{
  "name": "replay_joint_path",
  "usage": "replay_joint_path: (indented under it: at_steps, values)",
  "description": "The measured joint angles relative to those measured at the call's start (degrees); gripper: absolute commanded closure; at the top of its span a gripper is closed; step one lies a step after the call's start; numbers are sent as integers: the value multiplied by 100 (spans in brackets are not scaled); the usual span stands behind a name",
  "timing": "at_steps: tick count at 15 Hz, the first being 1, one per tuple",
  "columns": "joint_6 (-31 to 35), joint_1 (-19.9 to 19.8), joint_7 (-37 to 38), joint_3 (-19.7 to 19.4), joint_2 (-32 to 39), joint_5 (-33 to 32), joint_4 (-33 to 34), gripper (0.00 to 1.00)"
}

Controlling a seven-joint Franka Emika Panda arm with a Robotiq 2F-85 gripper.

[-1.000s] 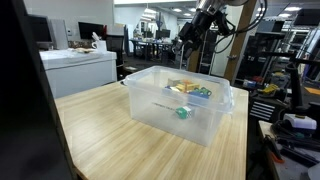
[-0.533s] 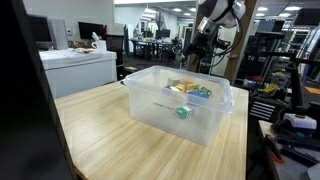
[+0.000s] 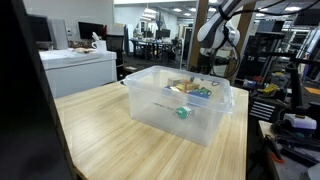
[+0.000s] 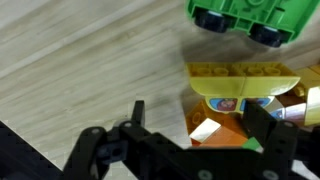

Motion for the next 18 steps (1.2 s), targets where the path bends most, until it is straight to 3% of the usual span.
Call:
replay_joint_path:
  at_steps: [11,18]
  values:
    - [85,-79,47,493,17,-187,312,0]
    - [54,-93,224,522,64,-187,308,0]
